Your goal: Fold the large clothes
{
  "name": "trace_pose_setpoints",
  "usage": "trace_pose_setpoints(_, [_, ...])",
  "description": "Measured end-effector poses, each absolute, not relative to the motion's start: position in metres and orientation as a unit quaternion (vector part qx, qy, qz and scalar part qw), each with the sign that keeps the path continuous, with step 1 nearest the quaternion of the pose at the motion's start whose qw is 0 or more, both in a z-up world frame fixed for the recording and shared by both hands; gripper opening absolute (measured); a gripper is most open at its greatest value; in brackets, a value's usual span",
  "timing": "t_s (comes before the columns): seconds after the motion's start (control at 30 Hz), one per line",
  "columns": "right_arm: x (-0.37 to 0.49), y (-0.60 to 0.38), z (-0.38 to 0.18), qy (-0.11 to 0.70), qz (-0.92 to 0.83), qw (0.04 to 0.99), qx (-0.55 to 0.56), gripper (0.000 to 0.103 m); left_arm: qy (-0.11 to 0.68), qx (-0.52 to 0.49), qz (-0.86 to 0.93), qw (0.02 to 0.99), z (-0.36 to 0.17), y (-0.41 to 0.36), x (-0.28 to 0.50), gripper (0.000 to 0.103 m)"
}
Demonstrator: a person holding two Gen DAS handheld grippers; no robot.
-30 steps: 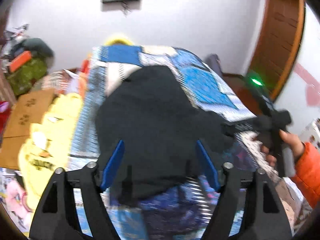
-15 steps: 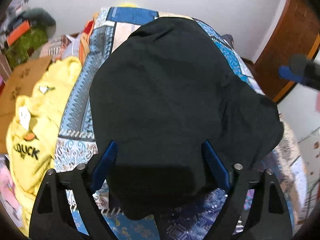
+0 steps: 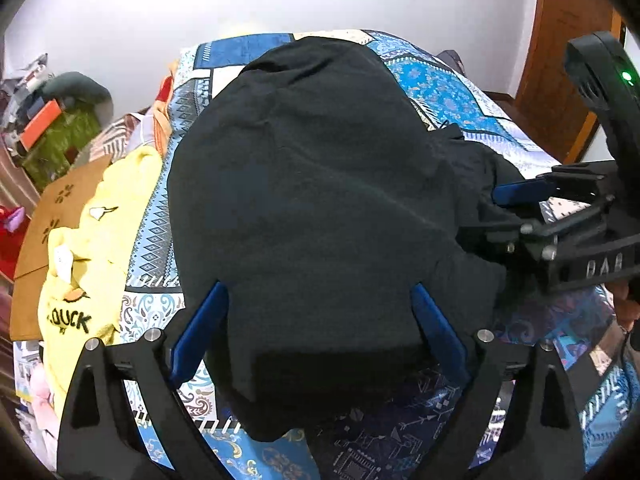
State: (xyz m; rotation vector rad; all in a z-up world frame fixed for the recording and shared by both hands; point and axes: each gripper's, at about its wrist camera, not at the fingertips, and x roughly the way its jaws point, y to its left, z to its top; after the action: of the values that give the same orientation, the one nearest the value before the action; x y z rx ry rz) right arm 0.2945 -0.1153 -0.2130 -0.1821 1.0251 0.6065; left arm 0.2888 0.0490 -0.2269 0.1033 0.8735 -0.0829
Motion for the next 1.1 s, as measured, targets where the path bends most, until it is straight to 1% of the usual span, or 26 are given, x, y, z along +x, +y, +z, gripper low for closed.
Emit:
trace_pose_setpoints(0.17, [0.292, -0.122, -0.211, 0.480, 0.281, 0.827, -0.077, 0.071, 0.429, 0.041, -0.035, 0.902, -0.226, 0.049, 0.286, 0.094])
trace_pose_setpoints(0.3, [0.290, -0.125, -0.206, 0.486, 0.281, 0.825, -0.059, 0.071, 0.440, 0.016, -0.037, 0.897, -0.218, 0.066, 0.281, 0.092])
trace_pose_setpoints(0.5, [0.288, -0.134, -0.199, 0.488, 0.280, 0.826, -0.045, 0.071, 0.410, -0.021, 0.022, 0.911, -0.194, 0.117, 0.269, 0.092])
trace_pose_setpoints(0.57, [0.289, -0.137, -0.196, 0.489, 0.281, 0.825, -0.041, 0.071, 0.414, -0.042, 0.024, 0.909, -0.192, 0.136, 0.273, 0.093])
trace_pose_setpoints(0.67, [0.291, -0.141, -0.195, 0.494, 0.284, 0.821, -0.027, 0.071, 0.447, -0.102, 0.010, 0.888, -0.207, 0.170, 0.289, 0.093])
trace_pose_setpoints(0.77, [0.292, -0.144, -0.192, 0.497, 0.287, 0.819, -0.015, 0.071, 0.476, -0.146, -0.002, 0.867, -0.227, 0.186, 0.300, 0.093])
trace_pose_setpoints(0.9, [0.294, -0.145, -0.184, 0.493, 0.286, 0.821, -0.021, 0.071, 0.468, -0.187, -0.036, 0.863, -0.231, 0.186, 0.307, 0.094])
trace_pose_setpoints(0.93, [0.294, -0.147, -0.181, 0.490, 0.285, 0.824, -0.022, 0.071, 0.469, -0.204, -0.054, 0.858, -0.232, 0.186, 0.310, 0.095])
trace_pose_setpoints(1.0, [0.297, -0.151, -0.175, 0.485, 0.282, 0.827, -0.020, 0.071, 0.475, -0.232, -0.078, 0.845, -0.237, 0.187, 0.317, 0.101])
trace_pose_setpoints(1.03, [0.297, -0.153, -0.174, 0.483, 0.281, 0.829, -0.020, 0.071, 0.475, -0.240, -0.083, 0.842, -0.239, 0.187, 0.319, 0.102])
trace_pose_setpoints(1.1, [0.298, -0.159, -0.170, 0.475, 0.273, 0.837, -0.018, 0.071, 0.477, -0.256, -0.107, 0.834, -0.243, 0.185, 0.325, 0.103])
